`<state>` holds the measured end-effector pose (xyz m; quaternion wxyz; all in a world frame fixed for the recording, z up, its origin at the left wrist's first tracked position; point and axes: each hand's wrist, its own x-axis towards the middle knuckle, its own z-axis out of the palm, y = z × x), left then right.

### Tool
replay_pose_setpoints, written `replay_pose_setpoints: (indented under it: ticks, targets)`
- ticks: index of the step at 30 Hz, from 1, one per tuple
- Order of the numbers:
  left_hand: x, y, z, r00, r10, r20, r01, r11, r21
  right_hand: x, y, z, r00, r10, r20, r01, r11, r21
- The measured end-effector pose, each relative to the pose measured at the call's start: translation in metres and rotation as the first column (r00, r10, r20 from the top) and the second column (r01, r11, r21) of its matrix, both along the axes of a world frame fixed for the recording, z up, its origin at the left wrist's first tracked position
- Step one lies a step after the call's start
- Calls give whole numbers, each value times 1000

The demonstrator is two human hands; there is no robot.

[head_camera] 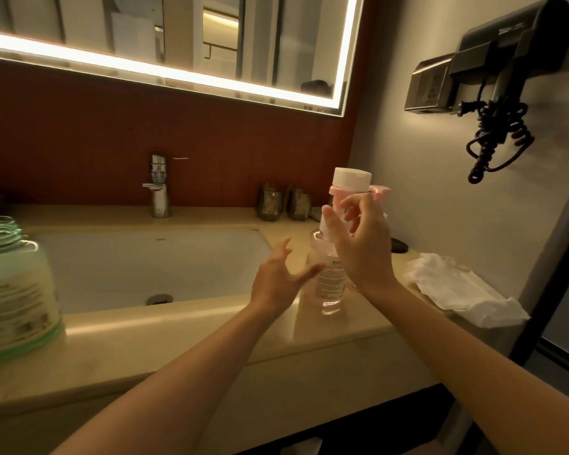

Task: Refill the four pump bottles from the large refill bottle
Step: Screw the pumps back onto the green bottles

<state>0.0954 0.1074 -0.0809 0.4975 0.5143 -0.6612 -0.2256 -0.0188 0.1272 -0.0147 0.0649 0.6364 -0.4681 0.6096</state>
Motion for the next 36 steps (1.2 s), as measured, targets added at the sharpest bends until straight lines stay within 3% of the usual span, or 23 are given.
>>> replay_pose_setpoints:
  ticks: [4, 8, 11, 15, 21, 23, 30, 33, 36]
  targets:
    - [57, 23, 17, 998, 52, -38, -54, 997, -47, 48, 13, 11, 979, 198, -39, -196, 979, 60]
    - [116, 73, 22, 989, 126, -72, -134, 983, -125, 114, 20, 9, 912, 410, -15, -398, 893, 210]
    - [160, 113, 15, 980, 191, -47, -196, 966, -168, 165, 27, -3, 830, 557, 8, -519, 767, 378]
    - [208, 157, 4, 927, 355, -120, -373, 906, -202, 220, 32, -26, 719, 692, 69, -603, 571, 557]
    - [278, 189, -6, 745, 628, -226, -667, 717, -203, 269, 38, -34, 609, 743, 278, -695, 331, 639]
    - [297, 194, -8, 716, 665, -212, -697, 698, -163, 277, 41, -36, 585, 745, 321, -729, 311, 609]
    - [331, 199, -11, 760, 626, -176, -646, 756, -101, 321, 66, -40, 498, 798, 340, -764, 218, 608]
    - [346, 210, -8, 724, 659, -204, -686, 718, -117, 344, 76, -42, 473, 826, 306, -763, 210, 612]
    - [374, 224, -1, 630, 752, -196, -776, 618, -123, 362, 80, -43, 451, 847, 282, -774, 213, 596]
